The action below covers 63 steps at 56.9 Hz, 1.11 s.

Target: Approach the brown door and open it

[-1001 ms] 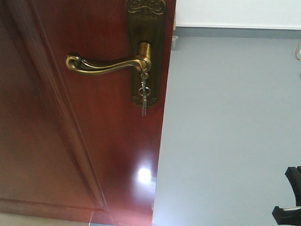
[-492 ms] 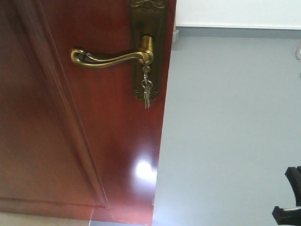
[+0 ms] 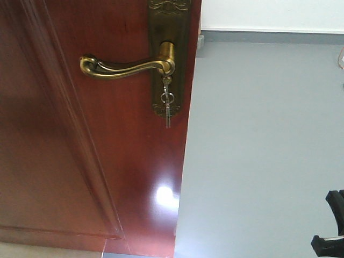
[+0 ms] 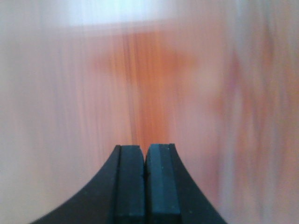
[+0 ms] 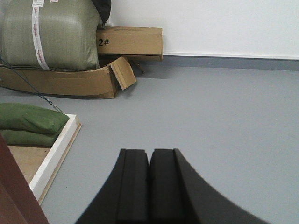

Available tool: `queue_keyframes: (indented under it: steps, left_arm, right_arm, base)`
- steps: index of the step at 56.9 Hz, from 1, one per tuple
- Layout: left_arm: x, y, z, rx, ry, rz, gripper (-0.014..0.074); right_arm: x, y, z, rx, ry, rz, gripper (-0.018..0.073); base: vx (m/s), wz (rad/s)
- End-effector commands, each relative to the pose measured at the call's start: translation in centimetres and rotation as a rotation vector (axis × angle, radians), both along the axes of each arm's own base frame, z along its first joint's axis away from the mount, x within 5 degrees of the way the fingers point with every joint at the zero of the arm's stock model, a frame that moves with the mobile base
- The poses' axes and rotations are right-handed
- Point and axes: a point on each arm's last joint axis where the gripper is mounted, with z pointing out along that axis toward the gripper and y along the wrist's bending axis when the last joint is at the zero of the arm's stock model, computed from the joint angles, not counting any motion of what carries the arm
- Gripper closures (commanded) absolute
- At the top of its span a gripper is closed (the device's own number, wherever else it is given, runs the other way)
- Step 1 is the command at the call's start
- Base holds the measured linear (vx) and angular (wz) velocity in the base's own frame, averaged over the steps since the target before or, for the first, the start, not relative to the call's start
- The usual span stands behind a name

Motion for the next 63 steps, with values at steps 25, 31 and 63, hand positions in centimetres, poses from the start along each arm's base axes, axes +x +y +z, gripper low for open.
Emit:
queue_keyframes:
  steps: [25, 31, 63]
  left_arm:
    - [-3.0, 0.3, -7.4, -0.038, -0.107, 0.005, 0.06]
    - [-3.0, 0.3, -7.5, -0.038, -0.099, 0.004, 0.06]
    - [-3.0, 0.3, -7.5, -0.038, -0.099, 0.004, 0.06]
  right_arm:
    - [0.2, -0.1, 0.6, -0.007, -0.081, -0.005, 0.0559]
    - [0.2, -0.1, 0.6, -0.007, -0.083, -0.005, 0.0559]
    - [0.2, -0.1, 0.6, -0.007, -0.083, -0.005, 0.0559]
  base:
    - [0.0, 0.0]
    - [0.0, 0.0]
    - [0.0, 0.0]
